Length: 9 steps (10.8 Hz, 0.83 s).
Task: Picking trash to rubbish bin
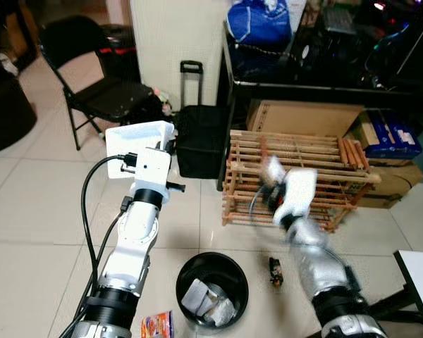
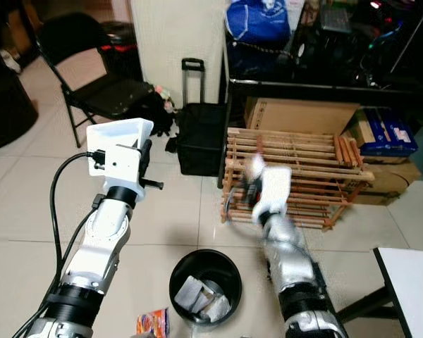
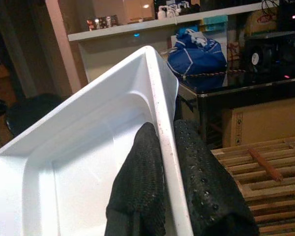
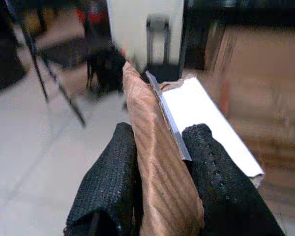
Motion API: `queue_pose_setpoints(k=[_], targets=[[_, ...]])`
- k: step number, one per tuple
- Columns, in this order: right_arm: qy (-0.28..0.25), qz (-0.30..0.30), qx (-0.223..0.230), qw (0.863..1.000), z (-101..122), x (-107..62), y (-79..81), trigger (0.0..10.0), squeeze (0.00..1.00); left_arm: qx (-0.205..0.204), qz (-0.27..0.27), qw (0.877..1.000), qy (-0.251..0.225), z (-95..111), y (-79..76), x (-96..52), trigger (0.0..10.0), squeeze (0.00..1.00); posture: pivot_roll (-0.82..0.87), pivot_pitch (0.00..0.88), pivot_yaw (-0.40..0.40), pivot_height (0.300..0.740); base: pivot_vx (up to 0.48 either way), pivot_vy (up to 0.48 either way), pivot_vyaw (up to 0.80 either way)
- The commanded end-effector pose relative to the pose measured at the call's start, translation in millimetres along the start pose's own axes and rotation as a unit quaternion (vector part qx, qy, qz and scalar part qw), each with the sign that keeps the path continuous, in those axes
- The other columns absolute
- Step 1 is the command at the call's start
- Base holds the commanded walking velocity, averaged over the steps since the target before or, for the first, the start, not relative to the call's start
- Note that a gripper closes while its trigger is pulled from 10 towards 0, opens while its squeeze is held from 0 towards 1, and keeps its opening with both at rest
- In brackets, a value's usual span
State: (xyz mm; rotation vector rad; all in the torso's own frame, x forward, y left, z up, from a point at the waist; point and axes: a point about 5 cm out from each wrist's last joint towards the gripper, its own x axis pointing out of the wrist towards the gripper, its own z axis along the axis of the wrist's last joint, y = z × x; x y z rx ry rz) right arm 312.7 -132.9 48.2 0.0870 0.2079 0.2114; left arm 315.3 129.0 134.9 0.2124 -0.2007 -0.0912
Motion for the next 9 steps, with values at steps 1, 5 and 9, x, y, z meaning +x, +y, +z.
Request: queue_pose_setpoints(k=[1,5,9], targets=[[0.023,0.004,-0.017,1.0,-9,-0.9,-5.1,10.0,0.0,-0.002,-0.004,1.0,-0.001,1,-1.8,1.0,10.0,0.0,0.04,0.049,-0.049,0.74,0.0,0.0,0.0],[0.21,0.029,-0.045,0.976,-85,-30.2,0.6,10.0,0.0,-0.001,-0.003,1.0,-0.003,3,-1.5,4.1,10.0,0.0,0.06,0.042,-0.053,0.74,0.0,0.0,0.0],[0.242,0.079,-0.055,0.966,-100,-35.3,25.6,10.0,0.0,-0.001,0.007,1.0,-0.003,2,1.1,4.0,10.0,0.0,0.07,0.046,-0.063,0.74,0.0,0.0,0.0]])
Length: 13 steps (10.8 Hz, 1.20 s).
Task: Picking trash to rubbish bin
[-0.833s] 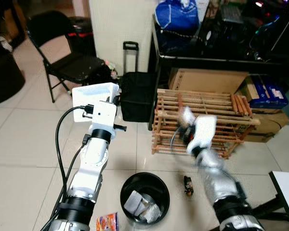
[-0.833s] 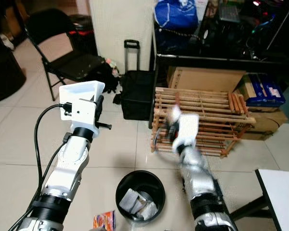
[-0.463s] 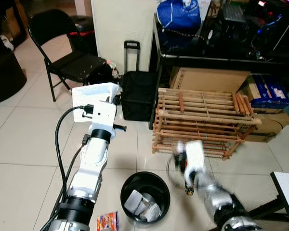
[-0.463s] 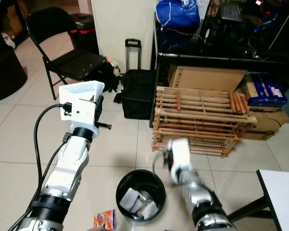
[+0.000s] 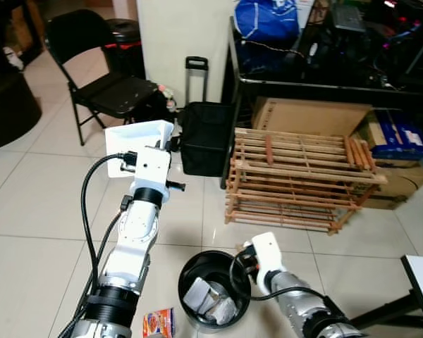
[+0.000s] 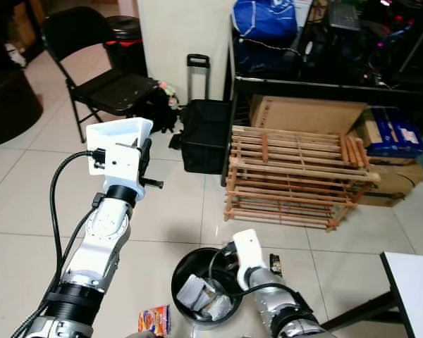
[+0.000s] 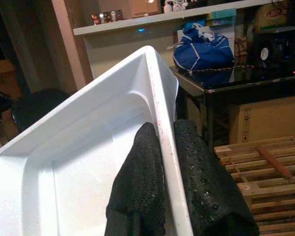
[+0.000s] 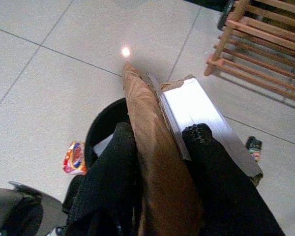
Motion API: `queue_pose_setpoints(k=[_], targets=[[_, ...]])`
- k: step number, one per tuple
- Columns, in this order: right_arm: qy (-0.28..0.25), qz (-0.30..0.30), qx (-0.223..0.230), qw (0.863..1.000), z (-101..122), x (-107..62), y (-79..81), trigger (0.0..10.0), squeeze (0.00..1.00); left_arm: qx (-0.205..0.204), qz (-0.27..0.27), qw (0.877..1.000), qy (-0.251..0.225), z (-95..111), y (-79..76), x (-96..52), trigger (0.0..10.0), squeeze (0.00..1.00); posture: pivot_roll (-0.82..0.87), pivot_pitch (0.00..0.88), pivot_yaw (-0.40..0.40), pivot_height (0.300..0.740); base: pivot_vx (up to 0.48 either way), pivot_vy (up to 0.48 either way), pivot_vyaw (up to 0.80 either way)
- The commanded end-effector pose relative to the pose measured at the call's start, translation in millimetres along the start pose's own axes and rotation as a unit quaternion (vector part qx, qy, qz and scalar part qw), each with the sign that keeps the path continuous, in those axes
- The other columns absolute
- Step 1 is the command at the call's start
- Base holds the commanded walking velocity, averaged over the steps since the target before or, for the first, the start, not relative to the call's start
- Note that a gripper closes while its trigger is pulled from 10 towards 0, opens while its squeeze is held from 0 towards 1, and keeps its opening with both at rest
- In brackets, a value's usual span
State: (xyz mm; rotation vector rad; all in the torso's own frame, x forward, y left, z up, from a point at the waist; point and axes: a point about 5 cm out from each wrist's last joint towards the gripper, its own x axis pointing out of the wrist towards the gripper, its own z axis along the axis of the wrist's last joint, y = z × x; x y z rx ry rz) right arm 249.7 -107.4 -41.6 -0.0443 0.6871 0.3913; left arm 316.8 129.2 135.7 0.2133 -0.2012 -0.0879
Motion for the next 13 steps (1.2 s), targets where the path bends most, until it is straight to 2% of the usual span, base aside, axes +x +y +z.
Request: queue_pose_setpoints(k=[1,7,8,9,10,13], targets=[[-0.006,0.001,-0.006,1.0,3.0,0.2,-2.0,10.0,0.0,-0.002,0.005,1.0,-0.002,1.2,0.5,2.5,10.0,0.0,0.07,0.046,-0.06,0.74,0.0,0.0,0.0],[-0.014,0.002,-0.004,1.0,5.3,0.5,-2.0,10.0,0.0,-0.002,0.0,1.0,-0.003,2.1,-1.5,4.9,10.0,0.0,0.07,0.043,-0.056,0.74,0.0,0.0,0.0],[-0.015,0.005,-0.003,1.0,6.1,0.7,-1.5,10.0,0.05,-0.002,0.001,1.0,-0.004,2.2,-1.6,5.0,10.0,0.0,0.07,0.04,-0.056,0.74,0.0,0.0,0.0],[-0.017,0.007,-0.003,1.0,6.8,1.0,-0.7,10.0,0.58,-0.002,0.001,1.0,-0.005,2.2,-1.6,5.0,10.0,0.0,0.07,0.039,-0.056,0.74,0.0,0.0,0.0],[-0.02,0.007,-0.003,1.0,7.8,1.2,-0.5,10.0,1.0,-0.002,0.001,1.0,-0.005,2.2,-1.5,4.8,10.0,0.0,0.07,0.035,-0.056,0.74,0.0,0.0,0.0],[-0.024,0.005,-0.004,1.0,10.5,1.4,-2.4,10.0,1.0,-0.001,0.002,1.0,-0.006,2.6,-0.6,5.1,10.0,0.0,0.07,0.032,-0.056,0.74,0.0,0.0,0.0]])
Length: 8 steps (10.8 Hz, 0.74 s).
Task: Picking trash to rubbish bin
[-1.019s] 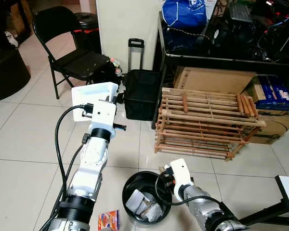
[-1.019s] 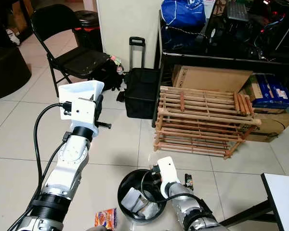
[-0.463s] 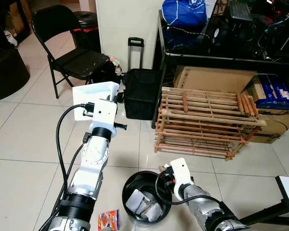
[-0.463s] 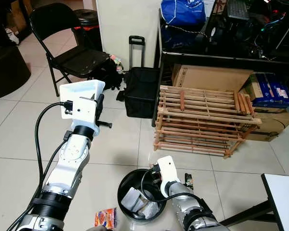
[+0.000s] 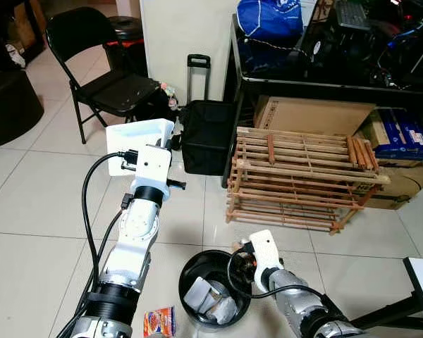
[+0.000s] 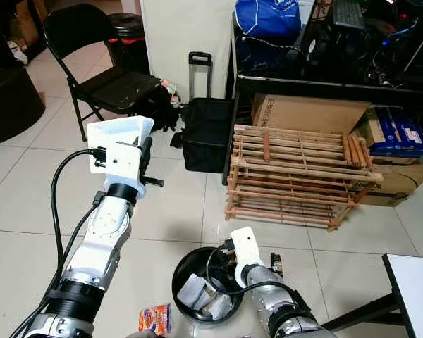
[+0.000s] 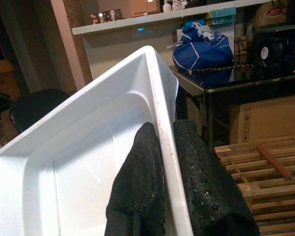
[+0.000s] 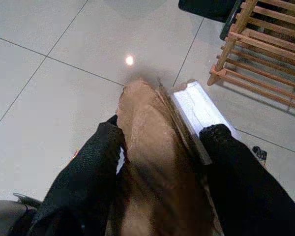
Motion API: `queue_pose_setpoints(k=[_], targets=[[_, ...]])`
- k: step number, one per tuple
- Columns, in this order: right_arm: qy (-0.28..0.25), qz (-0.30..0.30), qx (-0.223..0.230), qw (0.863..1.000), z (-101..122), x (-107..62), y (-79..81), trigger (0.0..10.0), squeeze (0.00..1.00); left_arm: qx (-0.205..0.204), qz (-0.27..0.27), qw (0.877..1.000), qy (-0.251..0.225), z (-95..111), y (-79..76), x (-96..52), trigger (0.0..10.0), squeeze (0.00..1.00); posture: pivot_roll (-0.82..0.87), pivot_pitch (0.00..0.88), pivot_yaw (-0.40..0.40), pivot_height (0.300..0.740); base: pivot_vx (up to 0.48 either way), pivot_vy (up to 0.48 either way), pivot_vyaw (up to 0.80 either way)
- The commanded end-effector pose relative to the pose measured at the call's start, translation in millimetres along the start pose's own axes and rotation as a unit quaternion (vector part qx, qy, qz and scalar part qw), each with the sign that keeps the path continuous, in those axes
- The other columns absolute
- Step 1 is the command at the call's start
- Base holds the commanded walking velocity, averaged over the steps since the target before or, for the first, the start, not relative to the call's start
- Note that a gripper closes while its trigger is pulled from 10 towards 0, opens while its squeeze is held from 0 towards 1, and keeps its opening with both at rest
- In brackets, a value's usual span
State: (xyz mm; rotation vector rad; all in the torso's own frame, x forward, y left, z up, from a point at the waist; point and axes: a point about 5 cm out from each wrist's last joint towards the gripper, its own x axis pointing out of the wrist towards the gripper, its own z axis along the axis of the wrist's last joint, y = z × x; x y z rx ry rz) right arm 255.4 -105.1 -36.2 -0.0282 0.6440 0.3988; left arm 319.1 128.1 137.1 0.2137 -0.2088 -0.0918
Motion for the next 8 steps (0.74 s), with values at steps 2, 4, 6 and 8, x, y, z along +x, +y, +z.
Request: queue_pose_setpoints(k=[2,4,6,8], targets=[[-0.004,-0.001,-0.005,1.0,4.2,0.5,-3.2,10.0,1.0,-0.001,0.003,1.0,-0.003,1.6,0.2,3.3,10.0,0.0,0.07,0.027,-0.055,0.74,0.0,0.0,0.0],[-0.008,-0.001,-0.004,1.0,6.5,1.2,-2.9,10.0,1.0,0.0,0.002,1.0,-0.003,2.0,0.6,4.1,10.0,0.0,0.07,0.027,-0.054,0.74,0.0,0.0,0.0],[-0.011,-0.001,-0.002,1.0,7.6,1.4,-3.0,10.0,1.0,0.0,0.003,1.0,-0.003,2.2,1.3,5.0,10.0,0.0,0.07,0.03,-0.053,0.74,0.0,0.0,0.0],[-0.011,-0.002,-0.002,1.0,8.0,1.5,-3.3,10.0,1.0,0.001,0.004,1.0,-0.004,2.2,2.1,5.5,10.0,0.0,0.07,0.029,-0.051,0.74,0.0,0.0,0.0]])
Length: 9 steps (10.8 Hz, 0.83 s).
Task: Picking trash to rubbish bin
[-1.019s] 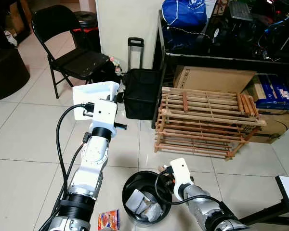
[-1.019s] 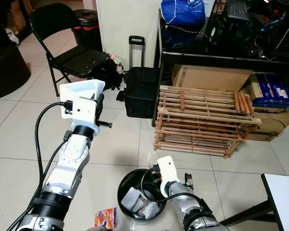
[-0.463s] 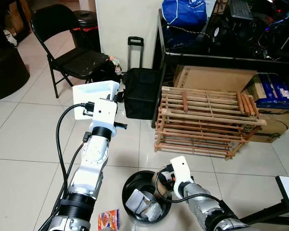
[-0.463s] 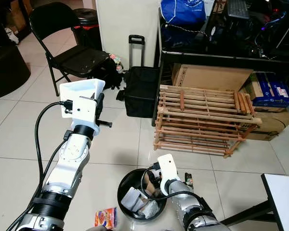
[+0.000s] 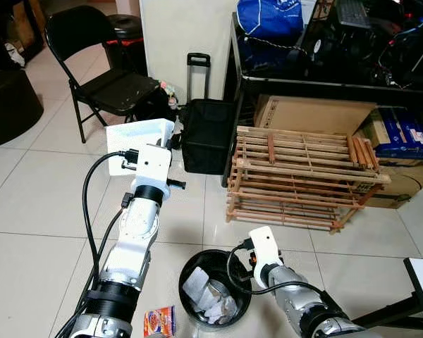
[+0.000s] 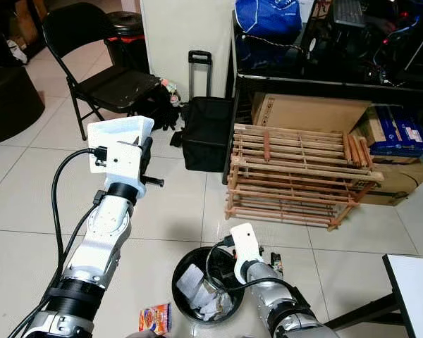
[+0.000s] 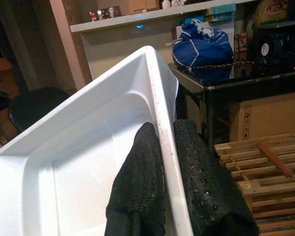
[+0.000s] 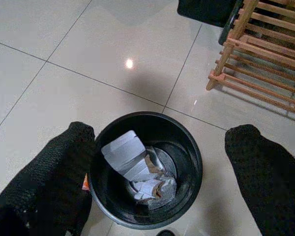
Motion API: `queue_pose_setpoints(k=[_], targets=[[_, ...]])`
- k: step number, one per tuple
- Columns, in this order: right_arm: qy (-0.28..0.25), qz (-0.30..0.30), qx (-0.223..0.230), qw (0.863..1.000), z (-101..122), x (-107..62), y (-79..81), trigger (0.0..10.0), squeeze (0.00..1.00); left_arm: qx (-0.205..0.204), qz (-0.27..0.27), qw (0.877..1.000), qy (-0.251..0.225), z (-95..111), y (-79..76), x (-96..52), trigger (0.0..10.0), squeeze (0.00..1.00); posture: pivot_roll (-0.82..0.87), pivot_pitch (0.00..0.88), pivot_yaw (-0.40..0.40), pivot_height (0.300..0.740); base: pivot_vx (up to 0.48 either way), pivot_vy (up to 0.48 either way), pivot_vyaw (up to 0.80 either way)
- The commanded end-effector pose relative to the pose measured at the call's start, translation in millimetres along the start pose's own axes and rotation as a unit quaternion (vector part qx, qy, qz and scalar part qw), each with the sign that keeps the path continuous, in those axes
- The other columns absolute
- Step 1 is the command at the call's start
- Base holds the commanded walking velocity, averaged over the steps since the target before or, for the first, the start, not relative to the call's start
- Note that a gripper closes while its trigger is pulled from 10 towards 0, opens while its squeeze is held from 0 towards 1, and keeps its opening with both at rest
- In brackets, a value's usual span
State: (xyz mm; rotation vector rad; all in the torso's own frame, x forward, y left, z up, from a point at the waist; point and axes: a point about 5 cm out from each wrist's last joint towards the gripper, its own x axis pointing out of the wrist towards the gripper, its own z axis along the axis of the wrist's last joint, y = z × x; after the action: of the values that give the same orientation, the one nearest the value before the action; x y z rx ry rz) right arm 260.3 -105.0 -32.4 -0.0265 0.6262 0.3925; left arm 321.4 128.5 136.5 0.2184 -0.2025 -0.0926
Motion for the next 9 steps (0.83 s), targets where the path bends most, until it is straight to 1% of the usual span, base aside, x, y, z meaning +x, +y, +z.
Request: queue_pose_setpoints(k=[1,3,4,5,6,7,8,9], targets=[[0.0,-0.008,-0.005,1.0,1,-0.3,-4.1,10.0,0.0,-0.001,0.002,1.0,-0.005,2,1.1,3.2,10.0,0.0,0.07,0.029,-0.049,0.74,0.0,0.0,0.0],[-0.005,-0.021,-0.003,1.0,2,-1.4,-9.4,10.0,0.0,-0.006,-0.015,1.0,0.021,-10,-3.9,1.1,10.0,0.0,0.08,0.029,-0.048,0.74,0.0,0.0,0.0],[-0.005,-0.036,-0.001,0.999,3,-2.6,-15.2,10.0,0.0,-0.016,-0.018,0.998,0.05,-22,-5.1,-1.9,10.0,0.0,0.08,0.03,-0.046,0.74,0.0,0.0,0.0],[-0.008,-0.056,0.0,0.998,4,-4.5,-23.4,10.0,0.0,-0.018,-0.023,0.996,0.08,-37,-5.2,-7.3,10.0,0.0,0.07,0.032,-0.043,0.74,0.0,0.0,0.0],[-0.006,-0.07,0.0,0.997,3,-6.3,-29.4,10.0,0.0,-0.012,-0.028,0.995,0.096,-45,-5.6,-11.3,10.0,0.0,0.07,0.032,-0.044,0.74,0.0,0.0,0.0],[0.007,-0.106,-0.005,0.994,-2,-11.4,-41.8,10.0,0.0,-0.01,-0.031,0.993,0.117,-57,-6.3,-17.7,10.0,0.0,0.07,0.031,-0.047,0.74,0.0,0.0,0.0],[0.003,-0.112,0.001,0.994,-1,-12.0,-44.4,10.0,0.0,-0.011,-0.03,0.993,0.117,-58,-6.5,-18.0,10.0,0.0,0.07,0.031,-0.047,0.74,0.0,0.0,0.0],[-0.017,-0.13,0.006,0.991,9,-11.8,-51.3,10.0,0.0,-0.013,-0.031,0.992,0.12,-61,-7.3,-19.0,10.0,0.0,0.07,0.03,-0.05,0.74,0.0,0.0,0.0]])
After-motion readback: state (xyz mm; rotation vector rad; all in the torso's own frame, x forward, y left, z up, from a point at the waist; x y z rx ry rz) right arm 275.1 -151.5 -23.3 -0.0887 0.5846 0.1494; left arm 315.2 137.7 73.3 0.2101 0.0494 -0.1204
